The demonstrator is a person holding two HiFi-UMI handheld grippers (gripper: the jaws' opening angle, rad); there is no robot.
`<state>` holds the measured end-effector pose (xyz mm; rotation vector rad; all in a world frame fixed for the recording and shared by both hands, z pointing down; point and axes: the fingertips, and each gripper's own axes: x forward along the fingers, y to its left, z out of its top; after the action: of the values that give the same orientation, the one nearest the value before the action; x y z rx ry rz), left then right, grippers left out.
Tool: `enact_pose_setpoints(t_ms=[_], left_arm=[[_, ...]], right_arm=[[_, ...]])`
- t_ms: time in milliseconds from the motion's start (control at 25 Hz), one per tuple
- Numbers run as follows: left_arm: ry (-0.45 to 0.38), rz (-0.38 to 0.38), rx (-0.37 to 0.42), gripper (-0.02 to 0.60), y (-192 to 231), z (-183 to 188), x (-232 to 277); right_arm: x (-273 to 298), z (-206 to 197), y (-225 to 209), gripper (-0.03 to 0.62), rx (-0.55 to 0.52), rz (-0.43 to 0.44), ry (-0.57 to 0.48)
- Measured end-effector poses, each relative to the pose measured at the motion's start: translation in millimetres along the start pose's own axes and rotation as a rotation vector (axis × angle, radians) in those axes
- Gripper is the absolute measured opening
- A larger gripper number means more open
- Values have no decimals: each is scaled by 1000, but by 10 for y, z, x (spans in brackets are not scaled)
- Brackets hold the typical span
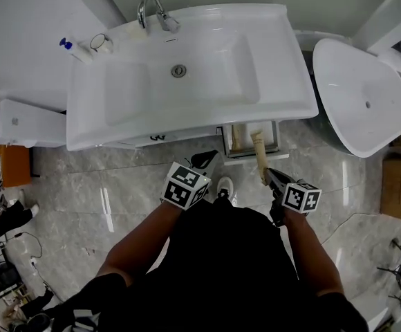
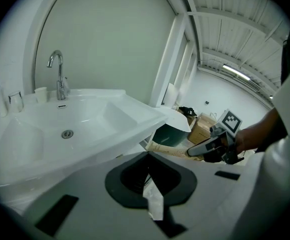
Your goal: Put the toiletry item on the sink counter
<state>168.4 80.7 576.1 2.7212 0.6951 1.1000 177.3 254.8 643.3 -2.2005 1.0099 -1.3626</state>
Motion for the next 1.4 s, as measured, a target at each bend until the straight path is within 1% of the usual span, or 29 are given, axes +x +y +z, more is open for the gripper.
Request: enact_pose_setpoints(t_ms=[120,320,520,800,960,1200,1240,1320,1400], left_arm=[[-2,15,-10,0,44,-9,-59],[-2,70,-44,0,170,-86,-203],[-11,121,-77,0,300,-106,-411],[-23,209,-116,0,474,-135,-669],[-23,243,-139,0,516,-189,-805],[-21,265,-160,0,531,-282,-880],[-22,265,-162,0,534,-284,-881],[-28,264,-163,0,542,-273,-873],[-36,259,-164,0,534,-251,-860]], right_arm=[[255,-69,-187,5,36,-12,45],[760,-77,-476,5,50,-37,95],[1285,34,-703,5,9,-77,115],[1824,240,-893,5,-85,-96,120],[1975,270,-986,6,-106,-128,131],[2018,164,-1068,9,-173,-165,215],[2023,152,-1066,19,-174,-164,222],[2037,137,-1058,77,-171,-158,233],[2027,131,-1053,104,-173,-154,239]])
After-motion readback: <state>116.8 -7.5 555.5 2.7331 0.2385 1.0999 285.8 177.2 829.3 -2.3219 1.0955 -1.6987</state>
